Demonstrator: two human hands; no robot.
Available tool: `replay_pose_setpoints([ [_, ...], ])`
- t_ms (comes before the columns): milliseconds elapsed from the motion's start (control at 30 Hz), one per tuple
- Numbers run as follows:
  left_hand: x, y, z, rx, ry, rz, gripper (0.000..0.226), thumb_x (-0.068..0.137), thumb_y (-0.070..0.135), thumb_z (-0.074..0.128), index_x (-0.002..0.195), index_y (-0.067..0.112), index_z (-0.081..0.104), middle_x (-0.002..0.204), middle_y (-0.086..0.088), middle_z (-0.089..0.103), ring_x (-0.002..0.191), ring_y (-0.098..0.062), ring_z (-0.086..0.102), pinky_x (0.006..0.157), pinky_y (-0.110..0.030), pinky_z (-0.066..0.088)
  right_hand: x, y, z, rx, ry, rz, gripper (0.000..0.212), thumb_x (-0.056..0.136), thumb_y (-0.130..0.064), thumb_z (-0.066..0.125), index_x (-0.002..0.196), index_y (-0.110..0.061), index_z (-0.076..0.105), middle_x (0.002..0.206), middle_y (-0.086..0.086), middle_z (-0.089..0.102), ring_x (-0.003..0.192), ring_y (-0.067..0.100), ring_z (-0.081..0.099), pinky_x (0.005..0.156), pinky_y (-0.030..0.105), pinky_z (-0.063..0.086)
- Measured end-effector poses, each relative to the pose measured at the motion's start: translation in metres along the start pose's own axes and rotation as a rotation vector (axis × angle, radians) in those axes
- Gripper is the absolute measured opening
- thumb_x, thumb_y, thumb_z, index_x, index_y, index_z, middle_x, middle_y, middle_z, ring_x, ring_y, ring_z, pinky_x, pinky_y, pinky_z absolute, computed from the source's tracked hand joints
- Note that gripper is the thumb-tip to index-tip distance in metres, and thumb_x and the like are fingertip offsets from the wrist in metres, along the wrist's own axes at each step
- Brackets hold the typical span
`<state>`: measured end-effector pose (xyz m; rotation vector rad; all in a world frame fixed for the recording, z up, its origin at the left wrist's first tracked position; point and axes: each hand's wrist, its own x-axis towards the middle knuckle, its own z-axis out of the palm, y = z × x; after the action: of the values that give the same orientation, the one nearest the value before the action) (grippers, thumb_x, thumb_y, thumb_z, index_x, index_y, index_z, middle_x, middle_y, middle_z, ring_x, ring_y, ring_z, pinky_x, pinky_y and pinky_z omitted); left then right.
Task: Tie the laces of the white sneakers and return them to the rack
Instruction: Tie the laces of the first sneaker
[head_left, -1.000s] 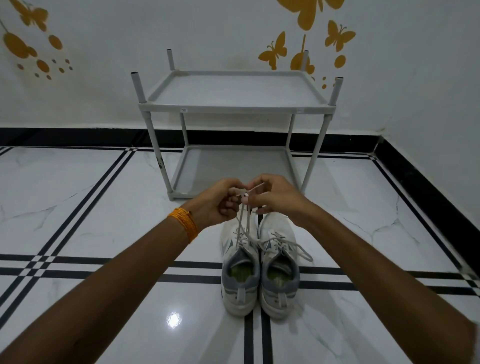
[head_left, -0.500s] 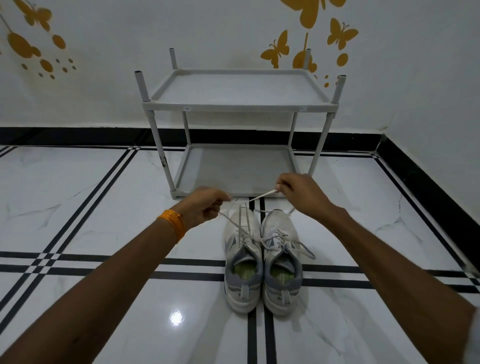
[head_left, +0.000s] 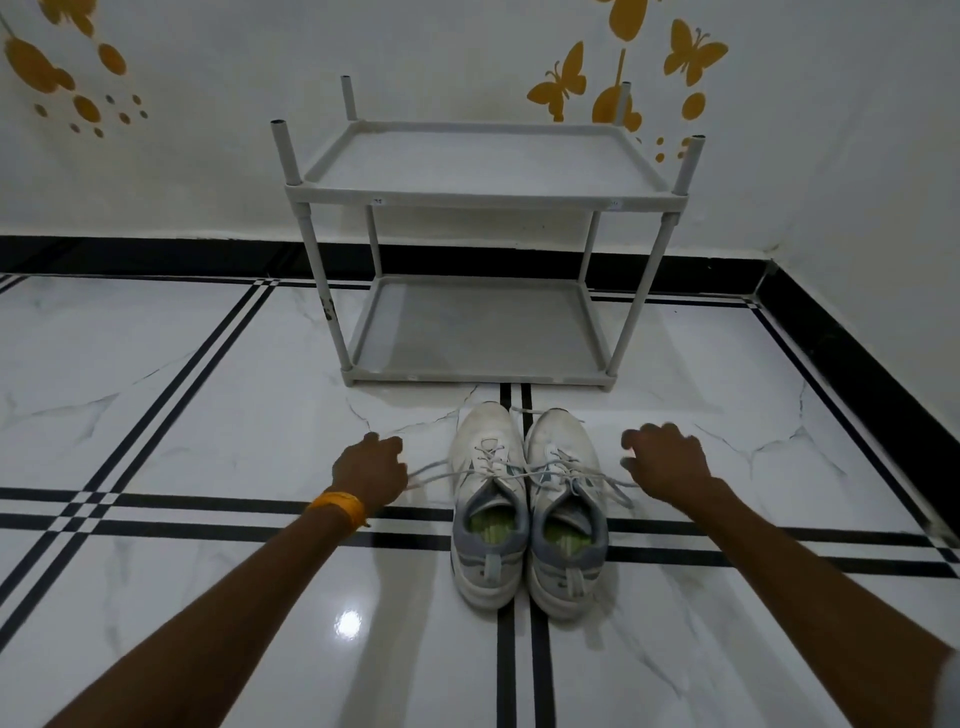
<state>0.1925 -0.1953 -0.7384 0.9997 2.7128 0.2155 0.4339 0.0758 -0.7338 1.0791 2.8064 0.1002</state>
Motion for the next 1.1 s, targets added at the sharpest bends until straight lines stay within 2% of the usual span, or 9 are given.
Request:
replay_pose_setpoints([
  [100, -0.003, 0.027, 0.005, -0.177, 0.116, 0.201, 0.032, 0.091, 0.025, 0.059, 0.122, 0.018, 0.063, 0.120, -0.006, 0.066, 0.108, -0.026, 0.062, 0.093, -0.034, 0.047, 0.000, -0.035, -0.027, 0.367, 0.116, -0.104, 0.019, 0.090, -0.020, 0.060, 0.104, -0.014, 0.071, 0.107, 0.006, 0.070, 0.098, 0.024, 0.061, 0.084, 0.035, 0.051],
  [200, -0.014, 0.055, 0.014, -0.303, 0.009, 0.335, 0.020, 0.090, 0.025, 0.062, 0.107, 0.017, 0.069, 0.108, -0.003, 0.071, 0.098, -0.021, 0.064, 0.085, -0.028, 0.047, -0.012, -0.082, -0.042, 0.700, -0.135, -0.319, 0.017, 0.085, -0.018, 0.070, 0.100, -0.011, 0.074, 0.104, 0.003, 0.073, 0.089, 0.013, 0.064, 0.083, 0.027, 0.051],
  [300, -0.017, 0.060, 0.020, -0.297, 0.058, 0.335, 0.005, 0.086, 0.018, 0.066, 0.089, 0.016, 0.069, 0.089, -0.004, 0.073, 0.080, -0.020, 0.064, 0.073, -0.026, 0.047, -0.019, -0.105, -0.029, 0.619, -0.185, -0.387, 0.010, 0.084, -0.016, 0.068, 0.093, -0.013, 0.074, 0.095, 0.004, 0.074, 0.086, 0.017, 0.066, 0.081, 0.033, 0.054],
  [433, -0.014, 0.059, 0.020, -0.213, 0.069, 0.351, 0.003, 0.085, 0.015, 0.064, 0.086, 0.014, 0.067, 0.087, -0.006, 0.072, 0.079, -0.023, 0.064, 0.074, -0.031, 0.052, -0.016, -0.103, -0.020, 0.575, -0.100, -0.365, 0.008, 0.086, -0.016, 0.066, 0.078, -0.015, 0.068, 0.076, 0.000, 0.068, 0.071, 0.016, 0.060, 0.068, 0.028, 0.043],
  [600, -0.016, 0.056, 0.024, -0.142, 0.079, 0.366, 0.006, 0.087, 0.016, 0.062, 0.087, 0.012, 0.065, 0.087, -0.008, 0.071, 0.082, -0.026, 0.063, 0.077, -0.034, 0.053, -0.022, -0.100, -0.008, 0.484, -0.023, -0.320, 0.008, 0.086, -0.017, 0.062, 0.083, -0.013, 0.068, 0.082, 0.007, 0.072, 0.078, 0.023, 0.063, 0.071, 0.034, 0.049],
  [867, -0.024, 0.050, 0.032, -0.200, 0.133, 0.303, 0.011, 0.089, 0.017, 0.059, 0.085, 0.009, 0.065, 0.085, -0.011, 0.071, 0.078, -0.027, 0.064, 0.071, -0.030, 0.049, -0.022, -0.103, -0.012, 0.437, -0.073, -0.323, 0.008, 0.083, -0.014, 0.063, 0.081, -0.013, 0.070, 0.081, 0.010, 0.072, 0.079, 0.026, 0.065, 0.069, 0.035, 0.050],
  [967, -0.022, 0.045, 0.021, -0.244, 0.016, 0.148, 0.014, 0.084, 0.025, 0.067, 0.083, 0.011, 0.070, 0.083, -0.007, 0.072, 0.076, -0.022, 0.064, 0.068, -0.028, 0.050, -0.024, -0.102, -0.021, 0.398, -0.099, -0.263, 0.017, 0.085, -0.016, 0.063, 0.068, -0.012, 0.067, 0.071, 0.008, 0.066, 0.071, 0.025, 0.061, 0.059, 0.028, 0.040],
  [1033, -0.018, 0.038, 0.006, -0.359, -0.122, 0.080, 0.019, 0.082, 0.030, 0.070, 0.079, 0.012, 0.071, 0.079, -0.006, 0.072, 0.071, -0.017, 0.061, 0.065, -0.025, 0.047, -0.023, -0.099, -0.032, 0.507, -0.140, -0.227, 0.028, 0.086, -0.022, 0.066, 0.060, -0.011, 0.064, 0.065, 0.007, 0.063, 0.070, 0.025, 0.063, 0.057, 0.029, 0.041],
  [1100, -0.017, 0.032, -0.009, -0.699, -0.278, 0.006, 0.024, 0.087, 0.031, 0.066, 0.076, 0.010, 0.070, 0.081, -0.006, 0.071, 0.078, -0.016, 0.062, 0.074, -0.027, 0.048, -0.020, -0.100, -0.043, 0.863, -0.243, -0.190, 0.022, 0.083, -0.027, 0.071, 0.071, -0.009, 0.075, 0.081, 0.005, 0.074, 0.084, 0.020, 0.067, 0.075, 0.032, 0.052],
])
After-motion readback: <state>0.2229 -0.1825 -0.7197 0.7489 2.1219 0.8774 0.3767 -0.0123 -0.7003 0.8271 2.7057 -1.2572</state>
